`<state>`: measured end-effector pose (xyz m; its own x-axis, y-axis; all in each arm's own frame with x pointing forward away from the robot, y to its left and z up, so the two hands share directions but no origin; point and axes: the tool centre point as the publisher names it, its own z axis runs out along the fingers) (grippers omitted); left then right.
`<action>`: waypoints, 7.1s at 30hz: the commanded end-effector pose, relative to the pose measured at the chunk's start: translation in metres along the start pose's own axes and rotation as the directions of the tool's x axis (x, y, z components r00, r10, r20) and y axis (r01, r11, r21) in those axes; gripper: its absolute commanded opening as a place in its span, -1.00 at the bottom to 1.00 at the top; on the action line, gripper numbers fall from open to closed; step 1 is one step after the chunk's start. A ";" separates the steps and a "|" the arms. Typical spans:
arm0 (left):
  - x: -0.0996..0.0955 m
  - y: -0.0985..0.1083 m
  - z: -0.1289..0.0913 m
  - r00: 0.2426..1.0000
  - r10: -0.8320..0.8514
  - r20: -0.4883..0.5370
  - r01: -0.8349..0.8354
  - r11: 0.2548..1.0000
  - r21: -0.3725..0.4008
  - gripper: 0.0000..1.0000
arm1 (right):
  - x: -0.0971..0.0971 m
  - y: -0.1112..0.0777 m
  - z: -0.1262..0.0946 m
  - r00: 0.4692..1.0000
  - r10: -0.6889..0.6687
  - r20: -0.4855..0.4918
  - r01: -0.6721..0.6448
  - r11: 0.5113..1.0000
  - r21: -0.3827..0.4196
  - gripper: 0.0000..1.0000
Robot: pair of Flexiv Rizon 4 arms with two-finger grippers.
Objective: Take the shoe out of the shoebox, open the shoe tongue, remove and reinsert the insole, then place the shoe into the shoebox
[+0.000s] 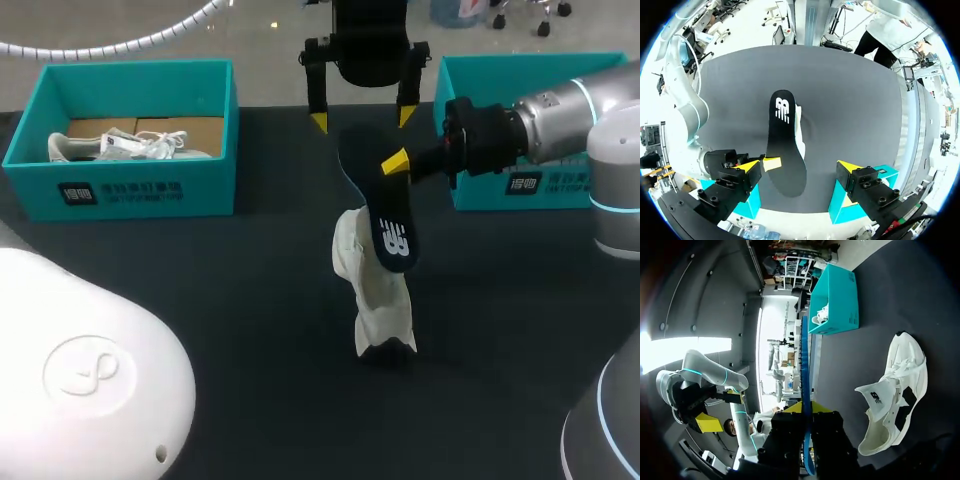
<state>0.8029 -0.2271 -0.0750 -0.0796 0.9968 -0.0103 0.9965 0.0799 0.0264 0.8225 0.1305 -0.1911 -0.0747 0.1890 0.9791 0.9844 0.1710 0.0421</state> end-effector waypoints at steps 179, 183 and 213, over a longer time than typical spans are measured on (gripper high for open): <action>-0.038 0.013 0.059 0.206 -0.012 0.978 0.201 0.979 -0.031 -1.00 | 0.036 -0.022 -0.061 0.997 -0.034 -0.071 0.024 0.990 -0.138 1.00; -0.037 0.015 0.059 0.202 -0.041 0.978 0.218 0.976 -0.004 -1.00 | 0.029 -0.021 -0.076 0.999 -0.028 -0.024 0.023 0.982 -0.189 1.00; -0.038 0.015 0.054 0.180 -0.062 0.982 0.239 0.971 0.018 -1.00 | 0.027 -0.020 -0.079 1.000 -0.024 -0.014 0.021 0.979 -0.200 1.00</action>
<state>0.8227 -0.2624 -0.1288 -0.0489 0.1637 -0.9853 0.9501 0.3118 0.0046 0.8143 0.0559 -0.1496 -0.0968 0.1678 0.9811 0.9946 -0.0220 0.1019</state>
